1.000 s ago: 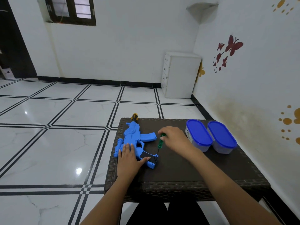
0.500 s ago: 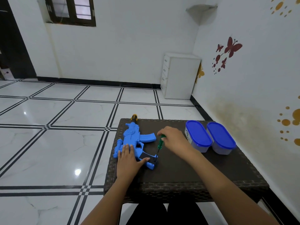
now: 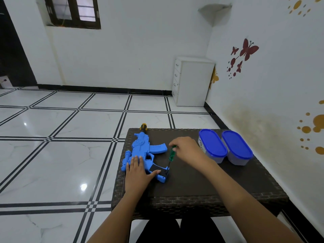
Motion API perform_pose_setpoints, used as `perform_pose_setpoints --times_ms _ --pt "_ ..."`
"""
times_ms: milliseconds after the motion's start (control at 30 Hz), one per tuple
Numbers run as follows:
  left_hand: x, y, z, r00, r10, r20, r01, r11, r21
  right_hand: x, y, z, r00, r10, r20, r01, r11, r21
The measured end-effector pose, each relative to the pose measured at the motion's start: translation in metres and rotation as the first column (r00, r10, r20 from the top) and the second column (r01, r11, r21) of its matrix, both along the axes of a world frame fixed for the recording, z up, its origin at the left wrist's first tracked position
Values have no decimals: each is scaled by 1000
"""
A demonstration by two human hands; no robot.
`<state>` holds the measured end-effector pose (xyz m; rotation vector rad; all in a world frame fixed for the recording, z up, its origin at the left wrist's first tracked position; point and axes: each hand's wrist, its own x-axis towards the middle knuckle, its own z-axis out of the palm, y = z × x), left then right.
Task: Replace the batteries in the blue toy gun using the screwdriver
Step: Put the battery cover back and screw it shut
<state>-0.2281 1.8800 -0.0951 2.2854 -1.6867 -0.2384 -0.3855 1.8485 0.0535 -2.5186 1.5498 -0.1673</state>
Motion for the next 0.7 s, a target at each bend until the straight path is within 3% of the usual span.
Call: perform_pose_setpoints --times_ms 300,433,533,700 --pt "0 1 1 1000 0 -2 0 1000 1 5 -4 -8 987 -159 -31 155 982 -110" --pt "0 0 0 1000 0 3 0 1000 -5 -1 3 -9 996 -21 83 23 1000 -17" --pt "0 0 0 1000 -3 3 3 1000 -4 0 5 -8 995 96 -4 -96 995 -36" --pt "0 1 1 1000 3 6 -3 1000 -11 3 1 -8 996 7 -90 -16 994 -104"
